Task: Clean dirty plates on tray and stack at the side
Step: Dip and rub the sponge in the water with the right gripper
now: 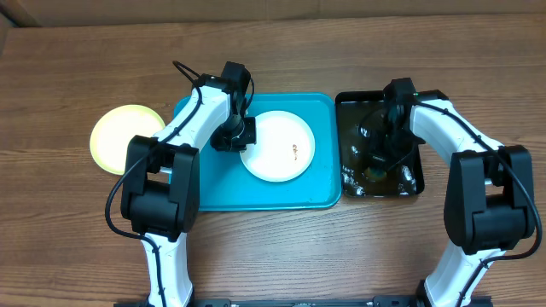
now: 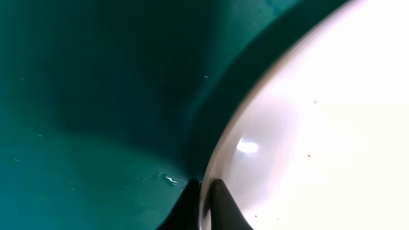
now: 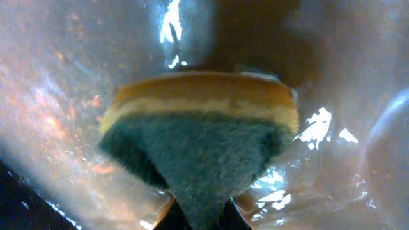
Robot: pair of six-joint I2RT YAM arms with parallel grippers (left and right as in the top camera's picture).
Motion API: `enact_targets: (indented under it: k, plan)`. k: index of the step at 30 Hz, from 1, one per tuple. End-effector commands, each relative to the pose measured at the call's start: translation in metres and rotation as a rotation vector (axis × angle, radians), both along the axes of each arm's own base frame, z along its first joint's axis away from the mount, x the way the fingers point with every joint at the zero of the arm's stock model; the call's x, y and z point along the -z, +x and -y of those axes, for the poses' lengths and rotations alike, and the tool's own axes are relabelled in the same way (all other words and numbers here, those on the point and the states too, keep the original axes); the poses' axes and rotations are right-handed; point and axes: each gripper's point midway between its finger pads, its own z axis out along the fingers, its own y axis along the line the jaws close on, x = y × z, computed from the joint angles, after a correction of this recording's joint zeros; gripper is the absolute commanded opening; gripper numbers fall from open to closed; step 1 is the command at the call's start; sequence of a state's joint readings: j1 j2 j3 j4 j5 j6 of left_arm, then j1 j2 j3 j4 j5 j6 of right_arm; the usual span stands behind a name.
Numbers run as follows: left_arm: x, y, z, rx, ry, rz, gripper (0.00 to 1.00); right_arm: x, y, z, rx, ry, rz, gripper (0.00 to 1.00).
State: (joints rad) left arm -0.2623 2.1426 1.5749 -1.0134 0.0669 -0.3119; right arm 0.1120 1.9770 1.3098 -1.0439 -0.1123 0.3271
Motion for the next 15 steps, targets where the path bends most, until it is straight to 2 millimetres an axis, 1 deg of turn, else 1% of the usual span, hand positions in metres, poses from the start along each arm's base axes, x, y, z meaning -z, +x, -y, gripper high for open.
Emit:
enact_targets:
  k: [1, 2, 3, 4, 5, 6, 7, 10, 12, 15]
  plan:
    - [0.013, -0.007, -0.017, 0.003, 0.108, -0.015, 0.22, -0.012, 0.016, 0.001, -0.034, -0.005, 0.048, 0.04]
    - [0.013, -0.006, -0.017, 0.003, 0.107, -0.012, 0.29, -0.016, 0.018, 0.001, -0.034, -0.005, 0.057, 0.04]
    - [0.013, -0.005, -0.017, 0.003, 0.107, -0.01, 0.32, -0.019, 0.02, 0.001, -0.034, -0.004, 0.066, 0.04]
    - [0.013, -0.005, -0.017, 0.002, 0.106, -0.007, 0.33, -0.021, 0.021, 0.001, -0.035, -0.003, 0.072, 0.04]
    - [0.013, -0.004, -0.017, 0.002, 0.105, -0.004, 0.31, -0.025, 0.022, 0.001, -0.035, -0.003, 0.078, 0.04]
    - [0.013, -0.003, -0.016, 0.002, 0.104, -0.001, 0.18, -0.028, 0.022, 0.001, -0.039, -0.003, 0.083, 0.04]
    - [0.013, -0.003, -0.016, 0.001, 0.103, 0.001, 0.04, -0.03, 0.023, 0.0, -0.042, -0.002, 0.09, 0.04]
    - [0.013, -0.003, -0.015, -0.003, 0.099, 0.002, 0.04, -0.038, 0.025, 0.002, -0.046, -0.013, 0.105, 0.04]
    - [0.013, -0.003, -0.013, -0.004, 0.085, -0.003, 0.04, -0.047, 0.024, 0.003, -0.054, -0.018, 0.108, 0.04]
    - [0.013, -0.007, -0.001, -0.005, 0.014, -0.022, 0.04, -0.063, 0.026, 0.003, -0.08, -0.016, 0.128, 0.04]
